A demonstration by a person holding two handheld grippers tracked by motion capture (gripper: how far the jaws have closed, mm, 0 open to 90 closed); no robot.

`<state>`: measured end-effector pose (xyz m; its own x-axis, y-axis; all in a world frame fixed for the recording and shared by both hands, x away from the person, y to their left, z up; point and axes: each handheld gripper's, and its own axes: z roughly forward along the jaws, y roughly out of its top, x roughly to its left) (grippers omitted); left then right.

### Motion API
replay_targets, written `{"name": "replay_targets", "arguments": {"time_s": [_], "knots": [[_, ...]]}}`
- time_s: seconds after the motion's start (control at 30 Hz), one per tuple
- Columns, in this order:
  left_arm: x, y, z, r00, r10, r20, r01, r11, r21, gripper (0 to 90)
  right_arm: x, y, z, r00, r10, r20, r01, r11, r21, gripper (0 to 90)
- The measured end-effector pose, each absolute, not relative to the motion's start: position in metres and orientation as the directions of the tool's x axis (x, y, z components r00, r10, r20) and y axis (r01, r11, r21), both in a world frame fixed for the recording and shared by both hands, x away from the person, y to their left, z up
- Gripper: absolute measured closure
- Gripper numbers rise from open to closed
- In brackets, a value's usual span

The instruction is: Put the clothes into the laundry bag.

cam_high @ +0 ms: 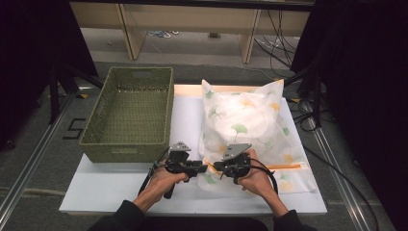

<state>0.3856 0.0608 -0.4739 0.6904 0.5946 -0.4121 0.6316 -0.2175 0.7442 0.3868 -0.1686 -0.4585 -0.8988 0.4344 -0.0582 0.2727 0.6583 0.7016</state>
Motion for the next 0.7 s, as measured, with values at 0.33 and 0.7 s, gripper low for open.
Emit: {"name": "replay_targets", "arguments": {"time_s": [0.33,0.7], "knots": [[0.3906,0.0639,-0.478,0.662,0.599,-0.451,0.658,-0.177,0.732,72.9,0.3833,-0.1682,-0.4569,-0.909,0.414,-0.048,0.269,0.671,0.691,84.6],[0.3883,0.0619,-0.4773,0.691,0.583,-0.427,0.62,-0.175,0.765,82.5,0.3833,-0.171,-0.4569,-0.904,0.425,-0.044,0.283,0.675,0.682,81.6]]}}
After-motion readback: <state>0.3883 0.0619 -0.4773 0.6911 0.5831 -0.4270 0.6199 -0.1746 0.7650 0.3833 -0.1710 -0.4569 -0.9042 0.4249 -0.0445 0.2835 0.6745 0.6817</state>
